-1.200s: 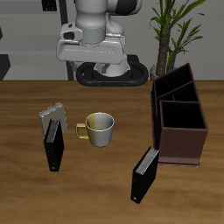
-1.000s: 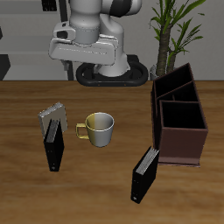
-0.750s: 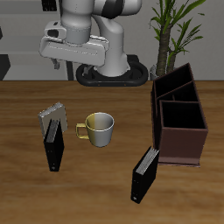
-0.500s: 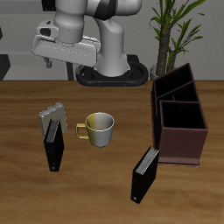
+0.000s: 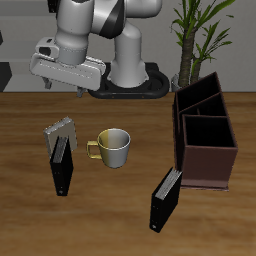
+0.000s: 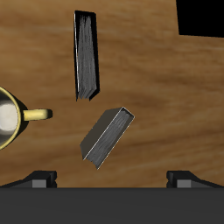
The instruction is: Place the yellow book into the left desk caddy's right compartment
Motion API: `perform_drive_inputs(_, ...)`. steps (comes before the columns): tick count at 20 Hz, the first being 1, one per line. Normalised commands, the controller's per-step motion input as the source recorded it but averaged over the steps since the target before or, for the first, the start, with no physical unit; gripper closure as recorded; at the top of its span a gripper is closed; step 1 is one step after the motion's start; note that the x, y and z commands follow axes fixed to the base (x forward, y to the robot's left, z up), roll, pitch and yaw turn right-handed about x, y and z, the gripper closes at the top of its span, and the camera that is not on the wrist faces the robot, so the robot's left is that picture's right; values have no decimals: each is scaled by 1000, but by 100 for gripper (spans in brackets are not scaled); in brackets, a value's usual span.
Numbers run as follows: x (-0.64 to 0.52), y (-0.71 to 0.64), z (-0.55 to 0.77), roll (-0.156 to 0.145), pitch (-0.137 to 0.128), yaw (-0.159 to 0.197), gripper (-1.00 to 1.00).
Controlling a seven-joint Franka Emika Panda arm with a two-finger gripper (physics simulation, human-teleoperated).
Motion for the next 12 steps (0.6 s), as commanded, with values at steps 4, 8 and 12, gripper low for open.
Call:
perform_drive_inputs(4, 44, -87, -351, -19, 33, -53, -100)
perform_drive_inputs(8, 17, 4, -177, 7, 15, -34, -100)
perform_drive_inputs(12, -24, -28, -207, 6, 7, -33, -100)
